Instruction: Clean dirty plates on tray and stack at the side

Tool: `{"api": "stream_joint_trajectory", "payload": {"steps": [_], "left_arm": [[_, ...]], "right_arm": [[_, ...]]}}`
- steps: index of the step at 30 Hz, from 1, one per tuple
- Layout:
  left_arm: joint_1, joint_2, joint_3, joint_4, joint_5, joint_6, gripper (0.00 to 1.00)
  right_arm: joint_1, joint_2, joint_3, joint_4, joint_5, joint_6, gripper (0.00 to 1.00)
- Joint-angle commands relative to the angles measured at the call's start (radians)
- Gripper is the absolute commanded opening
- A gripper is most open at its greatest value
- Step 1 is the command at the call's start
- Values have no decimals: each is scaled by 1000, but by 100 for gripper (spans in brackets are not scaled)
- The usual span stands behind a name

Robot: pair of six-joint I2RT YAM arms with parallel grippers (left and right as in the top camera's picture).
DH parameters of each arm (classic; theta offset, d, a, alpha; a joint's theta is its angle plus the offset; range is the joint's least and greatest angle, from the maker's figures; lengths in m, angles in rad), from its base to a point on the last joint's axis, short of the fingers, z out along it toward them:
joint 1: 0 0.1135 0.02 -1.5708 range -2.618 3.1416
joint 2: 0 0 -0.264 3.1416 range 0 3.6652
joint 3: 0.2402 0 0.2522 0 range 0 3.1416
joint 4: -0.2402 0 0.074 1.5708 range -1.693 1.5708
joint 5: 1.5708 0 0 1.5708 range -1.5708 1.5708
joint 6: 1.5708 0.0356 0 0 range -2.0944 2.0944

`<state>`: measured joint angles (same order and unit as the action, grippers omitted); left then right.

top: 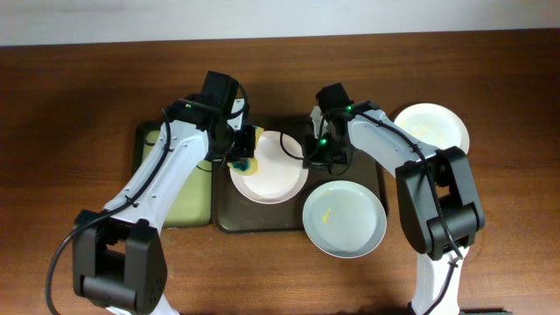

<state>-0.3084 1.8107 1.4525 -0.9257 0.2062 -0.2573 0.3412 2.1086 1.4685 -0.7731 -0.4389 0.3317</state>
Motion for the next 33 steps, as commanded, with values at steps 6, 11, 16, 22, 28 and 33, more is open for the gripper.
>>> {"api": "stream_joint_trajectory", "payload": {"steps": [6, 11, 16, 22, 28, 33], "left_arm": [[-4, 44, 1, 21, 7, 27, 0], [-3, 122, 1, 35, 7, 27, 0], [-3, 176, 1, 93, -40, 27, 0], [-10, 219, 1, 108, -80, 15, 0], [-18, 350, 1, 129, -15, 5, 0], [-19, 411, 1, 49, 313, 54, 0]], "right_arm": [[-2, -24, -6, 8, -32, 70, 45], [-8, -24, -6, 3, 2, 69, 5], [-8, -24, -6, 3, 2, 69, 4], [-8, -24, -6, 3, 6, 69, 4], [-8, -24, -6, 3, 6, 69, 4], [-8, -24, -6, 4, 6, 69, 4]]}}
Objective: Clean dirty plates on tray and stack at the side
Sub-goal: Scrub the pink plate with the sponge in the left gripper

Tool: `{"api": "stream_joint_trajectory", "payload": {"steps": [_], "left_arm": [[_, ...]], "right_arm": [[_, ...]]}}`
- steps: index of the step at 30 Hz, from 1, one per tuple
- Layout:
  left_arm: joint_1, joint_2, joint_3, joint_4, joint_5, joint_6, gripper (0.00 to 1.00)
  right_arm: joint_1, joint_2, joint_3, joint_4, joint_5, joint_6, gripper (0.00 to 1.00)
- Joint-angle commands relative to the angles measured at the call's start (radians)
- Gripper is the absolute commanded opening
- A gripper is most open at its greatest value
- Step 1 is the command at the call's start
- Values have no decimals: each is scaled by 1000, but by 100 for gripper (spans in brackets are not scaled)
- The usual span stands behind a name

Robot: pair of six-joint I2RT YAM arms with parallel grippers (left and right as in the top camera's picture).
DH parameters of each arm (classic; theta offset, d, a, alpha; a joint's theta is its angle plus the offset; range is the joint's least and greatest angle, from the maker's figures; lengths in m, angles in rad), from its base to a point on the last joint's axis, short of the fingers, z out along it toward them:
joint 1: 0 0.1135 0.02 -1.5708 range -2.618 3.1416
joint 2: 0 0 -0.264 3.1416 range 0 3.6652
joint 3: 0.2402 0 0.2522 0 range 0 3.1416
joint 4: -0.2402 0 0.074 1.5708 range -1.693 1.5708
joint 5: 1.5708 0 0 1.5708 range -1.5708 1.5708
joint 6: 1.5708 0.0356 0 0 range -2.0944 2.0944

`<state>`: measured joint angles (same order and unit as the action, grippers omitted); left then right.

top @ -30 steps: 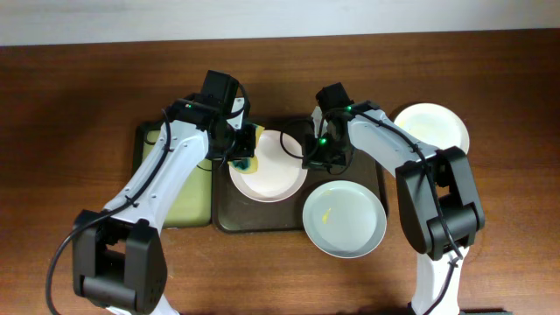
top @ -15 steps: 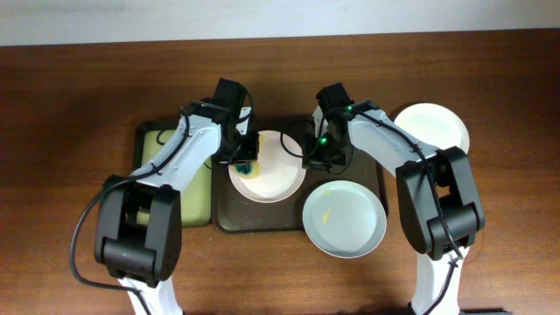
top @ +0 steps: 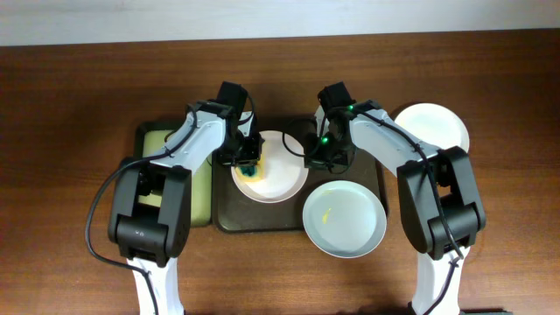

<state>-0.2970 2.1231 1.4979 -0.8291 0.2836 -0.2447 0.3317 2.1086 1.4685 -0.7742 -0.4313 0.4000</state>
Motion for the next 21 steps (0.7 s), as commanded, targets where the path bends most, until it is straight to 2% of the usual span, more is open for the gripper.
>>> {"api": "stream_joint_trajectory", "payload": {"steps": [1, 9, 15, 18, 21], "left_arm": [[-30, 98, -44, -53, 253, 42, 0], [-31, 98, -44, -50, 277, 41, 0], [-92, 98, -44, 29, 281, 42, 0], [-94, 98, -43, 71, 523, 134, 0], [-29, 32, -21, 68, 550, 139, 0]], "right_arm": [[2, -24, -6, 5, -2, 1, 4], [2, -24, -6, 5, -2, 1, 4], [2, -24, -6, 5, -2, 1, 4], [2, -24, -6, 4, -2, 1, 4], [2, -24, -6, 2, -2, -2, 4]]}}
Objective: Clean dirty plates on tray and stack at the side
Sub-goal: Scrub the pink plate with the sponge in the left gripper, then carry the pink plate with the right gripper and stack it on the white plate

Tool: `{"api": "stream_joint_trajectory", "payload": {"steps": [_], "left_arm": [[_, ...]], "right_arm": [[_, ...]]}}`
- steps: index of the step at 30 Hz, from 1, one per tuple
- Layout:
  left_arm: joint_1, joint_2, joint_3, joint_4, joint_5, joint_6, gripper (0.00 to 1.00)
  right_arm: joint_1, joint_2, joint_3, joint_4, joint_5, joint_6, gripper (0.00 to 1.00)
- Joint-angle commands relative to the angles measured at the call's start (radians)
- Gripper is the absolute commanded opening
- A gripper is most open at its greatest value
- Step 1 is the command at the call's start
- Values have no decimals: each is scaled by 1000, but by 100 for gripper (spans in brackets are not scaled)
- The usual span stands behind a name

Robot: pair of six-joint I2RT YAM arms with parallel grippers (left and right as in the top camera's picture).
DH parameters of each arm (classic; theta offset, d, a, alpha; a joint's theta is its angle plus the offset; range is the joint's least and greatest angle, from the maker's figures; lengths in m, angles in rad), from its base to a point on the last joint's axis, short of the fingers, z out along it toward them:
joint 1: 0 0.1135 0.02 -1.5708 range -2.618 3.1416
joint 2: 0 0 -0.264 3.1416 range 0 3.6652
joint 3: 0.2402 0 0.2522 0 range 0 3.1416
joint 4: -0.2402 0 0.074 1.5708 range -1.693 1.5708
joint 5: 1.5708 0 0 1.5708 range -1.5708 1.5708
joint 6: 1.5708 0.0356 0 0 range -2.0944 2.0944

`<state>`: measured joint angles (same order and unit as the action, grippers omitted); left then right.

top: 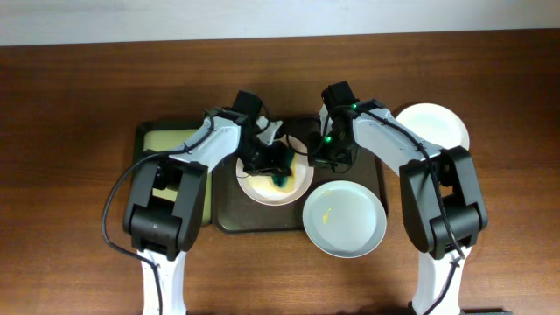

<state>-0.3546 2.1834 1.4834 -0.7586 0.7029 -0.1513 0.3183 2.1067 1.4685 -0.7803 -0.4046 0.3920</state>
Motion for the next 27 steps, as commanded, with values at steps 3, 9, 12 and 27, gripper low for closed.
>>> {"api": "stream_joint_trajectory", "payload": {"steps": [3, 9, 12, 27], "left_arm": [[124, -254, 4, -5, 76, 45, 0], [404, -773, 4, -402, -892, -210, 0], [437, -796, -5, -511, -905, -264, 0], [436, -796, -109, -510, -932, -249, 0]], "right_arm": [[15, -23, -6, 7, -29, 6, 5], [29, -23, -9, -15, 27, -20, 38], [76, -23, -40, 16, 161, -17, 12], [426, -48, 472, -203, 748, -17, 4]]}}
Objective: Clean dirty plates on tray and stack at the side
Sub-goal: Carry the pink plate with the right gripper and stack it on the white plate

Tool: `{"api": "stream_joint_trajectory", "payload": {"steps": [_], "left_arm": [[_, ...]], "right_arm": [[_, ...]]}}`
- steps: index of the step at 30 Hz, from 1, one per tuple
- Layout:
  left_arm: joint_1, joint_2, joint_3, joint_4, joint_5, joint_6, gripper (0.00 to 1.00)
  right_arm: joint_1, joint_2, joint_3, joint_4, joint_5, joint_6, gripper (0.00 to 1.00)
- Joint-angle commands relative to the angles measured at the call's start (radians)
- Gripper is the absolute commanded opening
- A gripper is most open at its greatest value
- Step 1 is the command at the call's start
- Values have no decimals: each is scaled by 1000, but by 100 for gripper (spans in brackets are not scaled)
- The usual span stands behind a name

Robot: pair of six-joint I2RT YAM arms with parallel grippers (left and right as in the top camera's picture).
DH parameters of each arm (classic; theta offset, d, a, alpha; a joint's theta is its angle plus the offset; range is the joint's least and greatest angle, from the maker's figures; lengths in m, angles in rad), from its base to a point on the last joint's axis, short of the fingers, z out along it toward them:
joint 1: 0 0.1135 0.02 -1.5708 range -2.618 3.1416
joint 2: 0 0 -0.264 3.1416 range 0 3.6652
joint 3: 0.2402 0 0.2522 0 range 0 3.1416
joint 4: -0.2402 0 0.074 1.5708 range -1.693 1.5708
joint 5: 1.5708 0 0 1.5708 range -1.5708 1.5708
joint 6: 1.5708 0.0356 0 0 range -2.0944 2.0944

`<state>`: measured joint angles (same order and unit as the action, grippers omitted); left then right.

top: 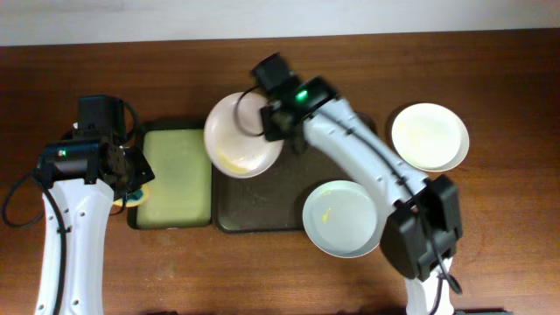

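A white plate [236,140] with a faint yellow smear near its front edge hangs over the back of the dark tray [262,206], overlapping the green pad [178,175]. My right gripper [273,121] is shut on its right rim. A second white plate [344,219] with a yellow streak lies on the tray's front right corner. My left gripper [133,179] is at the left edge of the green pad, shut on a yellow sponge [140,194] that peeks out below it.
Another white plate [429,136], with no marks showing, lies on the wooden table [490,236] at the right. The right arm stretches diagonally across the dark tray from the front right.
The left gripper has moved with the sponge from the plate on the dark tray to the green pad's left edge. The right gripper has moved left, and the plate is now off the tray's middle.
The left gripper held the sponge on the plate's left edge while the right gripper held its right rim. The sponge then stood further in on the plate, then at its centre. Now the sponge is back at the green pad and the right gripper holds the plate at the back left.
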<state>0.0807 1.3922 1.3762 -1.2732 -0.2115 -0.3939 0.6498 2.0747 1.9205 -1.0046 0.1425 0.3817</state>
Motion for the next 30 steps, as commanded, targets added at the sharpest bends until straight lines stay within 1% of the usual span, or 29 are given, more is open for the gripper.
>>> {"api": "stream_joint_trajectory", "payload": {"steps": [1, 3, 4, 5, 6, 7, 8, 9, 10, 11, 14, 15, 17, 19, 20, 21, 22, 23, 24, 25, 26, 27, 28, 30], "left_arm": [[1, -5, -2, 7, -18, -6, 0], [1, -5, -2, 8, -22, -6, 0], [1, -5, -2, 10, -25, -7, 0], [1, -5, -2, 11, -66, -35, 0], [2, -5, -2, 11, -134, -89, 0], [5, -5, -2, 12, -180, -140, 0], [10, -5, -2, 16, -212, -168, 0], [23, -5, -2, 27, -231, -190, 0], [34, -5, -2, 34, -230, -200, 0], [45, -5, -2, 30, -230, -210, 0], [47, -5, -2, 26, -211, -209, 0], [47, -5, -2, 24, -211, -209, 0], [47, -5, -2, 21, -211, -209, 0], [47, -5, -2, 22, -211, -209, 0], [47, -5, -2, 19, -211, -209, 0], [47, -5, -2, 16, -211, -209, 0], [47, -5, -2, 10, -211, -209, 0], [47, -5, -2, 8, -197, -209, 0], [47, -5, -2, 8, -184, -208, 0], [47, -5, -2, 7, -184, -208, 0], [47, -5, -2, 8, -167, -208, 0], [47, -5, -2, 6, -166, -208, 0], [47, -5, -2, 7, -166, -208, 0], [47, -5, -2, 12, -143, -208, 0]], "right_arm": [[169, -8, 20, 50, 320, -7, 4], [282, 8, 20, 97, 549, -12, 4], [332, 10, 20, 131, 665, -55, 4], [374, 10, 20, 175, 770, -103, 4], [404, 10, 20, 230, 860, -172, 4], [427, 10, 20, 294, 909, -246, 4], [439, 10, 20, 348, 914, -304, 4], [443, 10, 20, 397, 914, -333, 4], [442, 10, 20, 428, 914, -335, 4], [441, 10, 20, 484, 917, -384, 4], [441, 10, 20, 730, 917, -642, 4], [441, 10, 20, 774, 917, -705, 4], [430, 12, 14, 773, 916, -706, 4], [415, 14, 6, 734, 877, -603, 5], [398, 14, 6, 648, 786, -435, 4], [382, 14, 6, 587, 698, -336, 4], [334, 14, 6, 480, 445, -169, 4], [290, 14, 6, 435, 249, -96, 4], [215, 13, 7, 413, -28, -73, 4], [177, 12, 7, 409, -159, -73, 4], [47, 3, 8, 363, -454, -73, 4], [-43, 2, 8, 314, -572, -73, 4], [-128, 1, 8, 251, -640, -73, 4], [-380, 1, 8, 47, -651, -95, 4]]}}
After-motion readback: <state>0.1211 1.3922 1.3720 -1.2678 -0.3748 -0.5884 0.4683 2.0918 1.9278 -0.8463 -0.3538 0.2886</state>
